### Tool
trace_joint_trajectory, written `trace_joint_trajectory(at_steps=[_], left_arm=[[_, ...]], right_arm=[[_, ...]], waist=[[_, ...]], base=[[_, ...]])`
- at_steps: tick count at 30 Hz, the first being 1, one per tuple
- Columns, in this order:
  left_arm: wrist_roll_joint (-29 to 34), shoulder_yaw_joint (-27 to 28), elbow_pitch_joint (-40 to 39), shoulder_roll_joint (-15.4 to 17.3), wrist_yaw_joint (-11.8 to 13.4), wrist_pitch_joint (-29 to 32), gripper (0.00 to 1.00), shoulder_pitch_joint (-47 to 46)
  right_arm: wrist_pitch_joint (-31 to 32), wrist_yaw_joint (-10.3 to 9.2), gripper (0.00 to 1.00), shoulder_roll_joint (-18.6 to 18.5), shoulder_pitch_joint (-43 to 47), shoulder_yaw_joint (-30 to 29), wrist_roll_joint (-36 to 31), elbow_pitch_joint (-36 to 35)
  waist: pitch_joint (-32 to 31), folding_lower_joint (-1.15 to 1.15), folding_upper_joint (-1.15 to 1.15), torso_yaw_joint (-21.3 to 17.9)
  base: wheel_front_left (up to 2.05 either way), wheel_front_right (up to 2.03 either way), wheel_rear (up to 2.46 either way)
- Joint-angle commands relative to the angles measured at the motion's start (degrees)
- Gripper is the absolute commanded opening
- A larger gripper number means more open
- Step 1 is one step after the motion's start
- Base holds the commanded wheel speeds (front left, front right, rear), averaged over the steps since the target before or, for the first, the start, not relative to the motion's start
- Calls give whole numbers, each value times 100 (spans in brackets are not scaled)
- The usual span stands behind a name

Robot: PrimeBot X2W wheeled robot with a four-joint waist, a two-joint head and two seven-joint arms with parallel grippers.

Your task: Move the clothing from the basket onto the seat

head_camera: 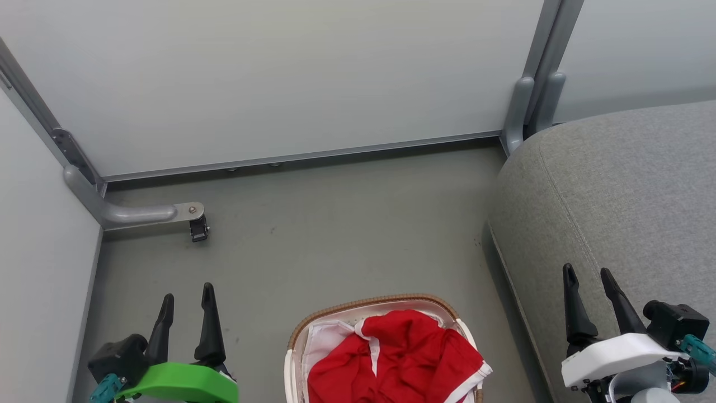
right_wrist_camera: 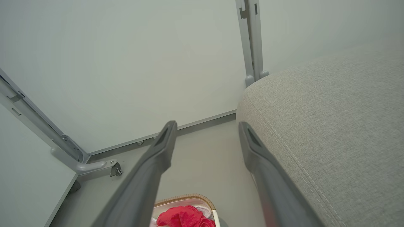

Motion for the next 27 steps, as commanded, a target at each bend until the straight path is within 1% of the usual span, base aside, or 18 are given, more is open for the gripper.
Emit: trace_joint_trajectory(at_steps=[1,27], left_arm=[[148,-18,-18,48,28,-49,100,51],[1020,-204,273,55,65,-321,100,74]], right_arm=[[-63,2,100,-35,38,15,-148,-55],[-342,2,100,-48,70,71,-1185,93]], waist=[[0,0,46,1],[42,0,58,72]], base=[[0,0,0],[0,0,0]])
